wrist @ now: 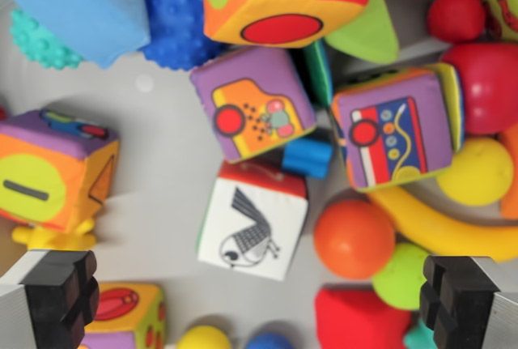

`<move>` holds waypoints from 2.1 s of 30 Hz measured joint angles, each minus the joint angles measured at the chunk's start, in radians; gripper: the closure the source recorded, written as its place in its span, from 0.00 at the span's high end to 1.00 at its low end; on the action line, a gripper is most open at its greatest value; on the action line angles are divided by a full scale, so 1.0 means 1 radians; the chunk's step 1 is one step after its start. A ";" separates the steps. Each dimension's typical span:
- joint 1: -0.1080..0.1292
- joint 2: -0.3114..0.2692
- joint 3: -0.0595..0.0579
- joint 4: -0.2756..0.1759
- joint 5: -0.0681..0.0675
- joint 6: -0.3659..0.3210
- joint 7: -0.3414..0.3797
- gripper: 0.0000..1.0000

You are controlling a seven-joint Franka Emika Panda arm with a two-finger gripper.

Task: Pick an object from the bin

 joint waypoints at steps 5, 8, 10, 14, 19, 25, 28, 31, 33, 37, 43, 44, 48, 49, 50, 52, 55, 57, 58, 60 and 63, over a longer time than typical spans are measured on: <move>0.008 -0.015 0.001 -0.047 -0.004 0.025 0.062 1.00; 0.015 -0.023 0.002 -0.079 -0.007 0.044 0.106 1.00; 0.019 -0.030 0.003 -0.102 -0.008 0.057 0.137 1.00; 0.027 -0.041 0.006 -0.147 -0.011 0.084 0.203 1.00; 0.037 -0.053 0.010 -0.200 -0.013 0.116 0.283 1.00; 0.049 -0.064 0.016 -0.262 -0.014 0.156 0.380 1.00; 0.056 -0.067 0.019 -0.293 -0.014 0.178 0.431 1.00; 0.062 -0.070 0.023 -0.325 -0.014 0.200 0.484 1.00; 0.065 -0.071 0.025 -0.337 -0.014 0.210 0.501 1.00; 0.068 -0.047 0.025 -0.351 -0.014 0.251 0.510 1.00; 0.068 0.019 0.025 -0.360 -0.014 0.321 0.510 1.00; 0.068 0.029 0.025 -0.362 -0.014 0.332 0.510 1.00; 0.068 0.060 0.024 -0.367 -0.014 0.371 0.511 1.00; 0.068 0.069 0.024 -0.368 -0.014 0.381 0.511 1.00; 0.068 0.079 0.024 -0.368 -0.014 0.392 0.511 1.00; 0.068 0.100 0.024 -0.369 -0.014 0.412 0.511 1.00; 0.068 0.130 0.024 -0.369 -0.014 0.441 0.511 1.00; 0.068 0.142 0.024 -0.369 -0.014 0.455 0.511 1.00; 0.068 0.150 0.024 -0.369 -0.014 0.463 0.511 1.00; 0.069 0.166 0.024 -0.369 -0.014 0.480 0.511 1.00; 0.069 0.191 0.023 -0.369 -0.014 0.503 0.511 1.00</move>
